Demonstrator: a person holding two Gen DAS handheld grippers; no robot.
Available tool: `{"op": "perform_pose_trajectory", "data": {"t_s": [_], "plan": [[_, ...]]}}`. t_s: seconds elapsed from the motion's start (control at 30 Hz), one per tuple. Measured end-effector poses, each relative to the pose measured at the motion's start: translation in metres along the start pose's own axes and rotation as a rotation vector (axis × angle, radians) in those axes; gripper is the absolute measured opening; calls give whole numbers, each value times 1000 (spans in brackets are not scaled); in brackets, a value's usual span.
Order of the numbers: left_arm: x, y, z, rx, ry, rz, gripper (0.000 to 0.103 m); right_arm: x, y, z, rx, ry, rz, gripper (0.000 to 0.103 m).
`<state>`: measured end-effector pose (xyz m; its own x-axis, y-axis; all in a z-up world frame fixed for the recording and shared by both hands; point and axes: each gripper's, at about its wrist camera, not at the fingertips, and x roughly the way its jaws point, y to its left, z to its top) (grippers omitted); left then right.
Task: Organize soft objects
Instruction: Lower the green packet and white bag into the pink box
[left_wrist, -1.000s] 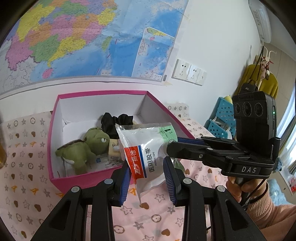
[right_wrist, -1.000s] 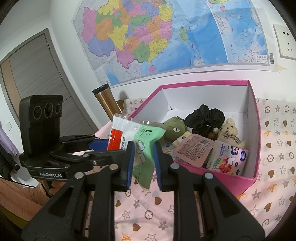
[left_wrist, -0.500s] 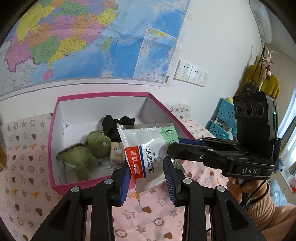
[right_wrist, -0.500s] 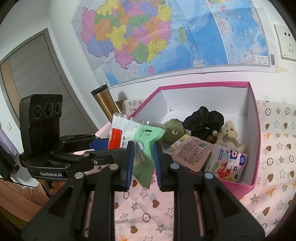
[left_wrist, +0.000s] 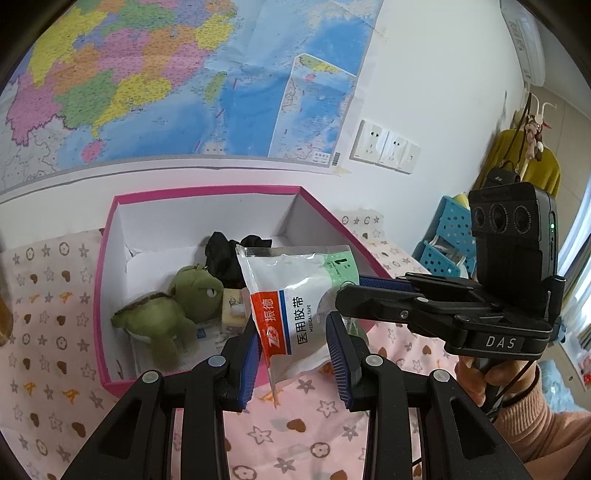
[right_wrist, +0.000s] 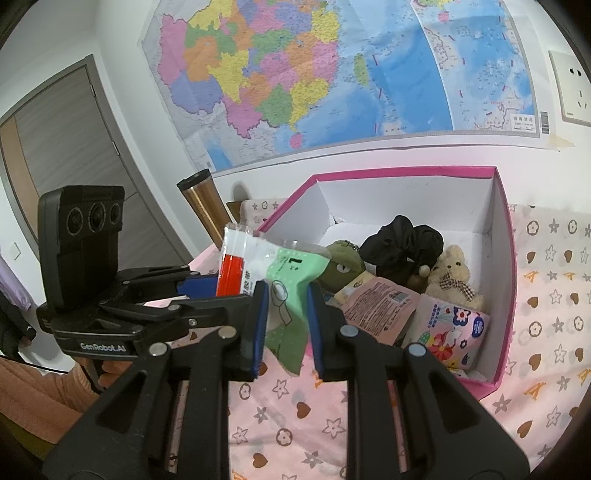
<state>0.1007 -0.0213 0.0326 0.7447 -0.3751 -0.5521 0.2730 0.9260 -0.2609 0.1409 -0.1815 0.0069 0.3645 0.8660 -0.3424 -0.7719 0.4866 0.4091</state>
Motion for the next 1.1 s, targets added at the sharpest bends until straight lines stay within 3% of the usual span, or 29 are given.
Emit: {"op": "perform_pose_trajectory", "data": {"t_s": [1.1], "plan": [[19, 11, 13, -17, 20, 19, 34, 14, -15, 9, 19, 25, -21, 23]]}}
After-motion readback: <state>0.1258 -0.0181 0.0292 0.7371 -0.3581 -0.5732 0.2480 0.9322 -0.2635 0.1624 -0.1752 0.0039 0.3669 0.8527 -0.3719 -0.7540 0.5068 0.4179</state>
